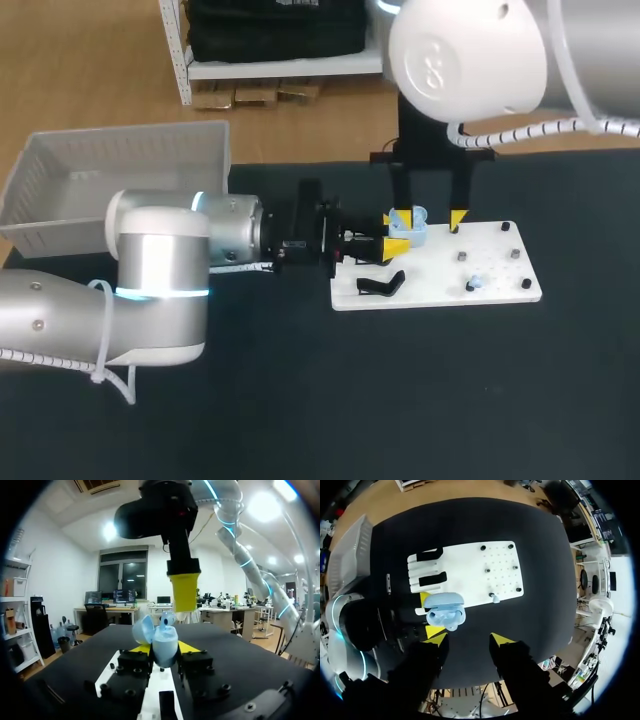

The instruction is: Pick up each earbud case from the left stands, insert the matching earbuds, close the lid, and place the case in the box.

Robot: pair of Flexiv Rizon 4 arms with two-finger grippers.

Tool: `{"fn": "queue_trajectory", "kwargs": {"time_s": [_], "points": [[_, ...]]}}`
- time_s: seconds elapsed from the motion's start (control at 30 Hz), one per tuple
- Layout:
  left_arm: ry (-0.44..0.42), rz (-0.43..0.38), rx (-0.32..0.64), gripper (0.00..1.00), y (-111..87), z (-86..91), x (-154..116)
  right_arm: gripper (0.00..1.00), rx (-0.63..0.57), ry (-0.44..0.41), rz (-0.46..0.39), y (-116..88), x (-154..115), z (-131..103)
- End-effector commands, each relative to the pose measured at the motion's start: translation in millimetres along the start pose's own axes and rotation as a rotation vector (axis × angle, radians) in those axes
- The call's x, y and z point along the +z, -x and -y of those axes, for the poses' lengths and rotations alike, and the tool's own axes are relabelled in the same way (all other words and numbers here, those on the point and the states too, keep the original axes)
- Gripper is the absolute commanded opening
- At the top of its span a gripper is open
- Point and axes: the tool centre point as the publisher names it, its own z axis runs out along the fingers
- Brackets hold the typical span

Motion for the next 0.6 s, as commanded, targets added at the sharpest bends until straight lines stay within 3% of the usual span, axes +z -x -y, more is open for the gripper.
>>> {"fn": "queue_trajectory", "kwargs": {"time_s": [0.03, 0.23, 0.4, 0.53, 0.6], "points": [[0.0, -0.002, -0.001, 0.0, 0.1, -0.3, 0, 0.54, 0.005, 0.001, 0.0, 4, 4, 1], [0.0, -0.002, -0.001, 0.0, 0.1, -0.3, 0, 0.58, 0.011, 0.003, 0.009, 8, 5, 1], [0.0, -0.002, -0.001, 0.0, 0.1, -0.3, 0, 0.69, 0.011, 0.016, 0.02, 7, -1, 3], [0.0, -0.002, -0.001, 0.0, 0.1, -0.3, 0, 0.71, 0.023, 0.053, 0.036, 5, -7, 12], [0.0, -0.002, -0.001, 0.0, 0.1, -0.3, 0, 0.68, 0.029, 0.091, 0.048, 5, -8, 21]]}}
